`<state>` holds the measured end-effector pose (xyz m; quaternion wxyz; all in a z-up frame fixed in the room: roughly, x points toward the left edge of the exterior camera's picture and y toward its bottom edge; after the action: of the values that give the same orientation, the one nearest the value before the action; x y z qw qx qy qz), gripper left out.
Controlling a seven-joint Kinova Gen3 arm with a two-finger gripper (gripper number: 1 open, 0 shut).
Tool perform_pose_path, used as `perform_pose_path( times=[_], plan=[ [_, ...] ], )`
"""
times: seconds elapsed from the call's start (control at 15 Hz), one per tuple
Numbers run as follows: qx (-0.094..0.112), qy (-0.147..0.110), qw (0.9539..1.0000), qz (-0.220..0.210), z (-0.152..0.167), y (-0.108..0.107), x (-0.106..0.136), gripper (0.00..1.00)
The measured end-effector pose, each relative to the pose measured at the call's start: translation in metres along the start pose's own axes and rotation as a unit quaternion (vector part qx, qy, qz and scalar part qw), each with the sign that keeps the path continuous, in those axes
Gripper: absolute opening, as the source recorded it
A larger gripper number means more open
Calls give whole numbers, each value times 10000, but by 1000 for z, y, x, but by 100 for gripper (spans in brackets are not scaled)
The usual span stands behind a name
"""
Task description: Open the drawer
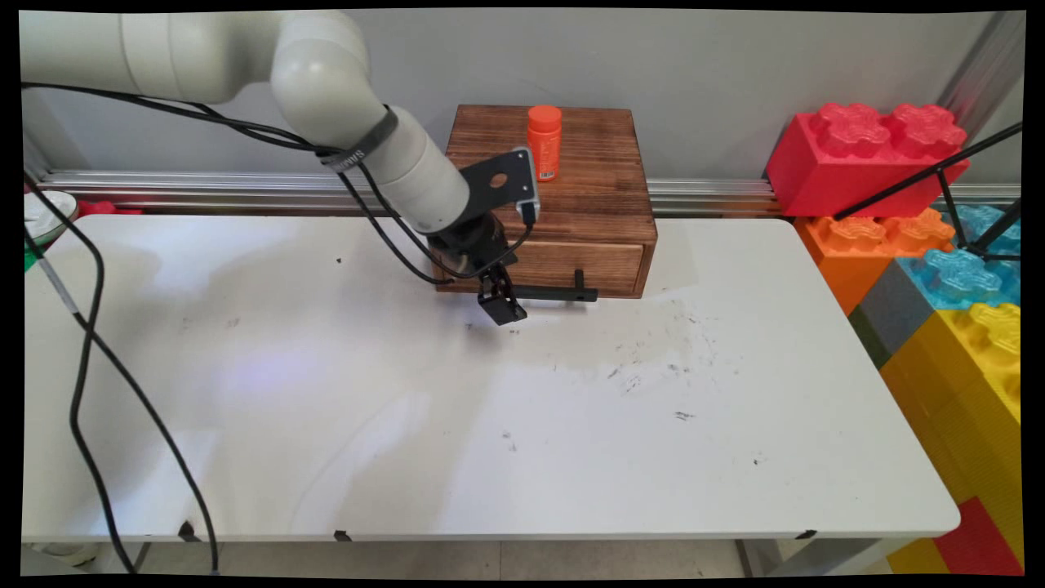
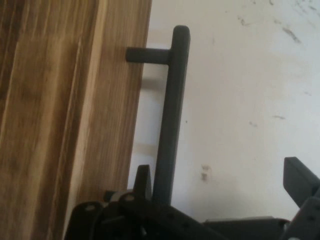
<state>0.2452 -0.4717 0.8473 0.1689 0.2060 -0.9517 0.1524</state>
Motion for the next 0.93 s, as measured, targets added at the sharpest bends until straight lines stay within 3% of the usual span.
perform_pose_path(
  times=[0.93],
  plan=[
    [-17,-23,9993,371,57,-3,8,100]
  ],
)
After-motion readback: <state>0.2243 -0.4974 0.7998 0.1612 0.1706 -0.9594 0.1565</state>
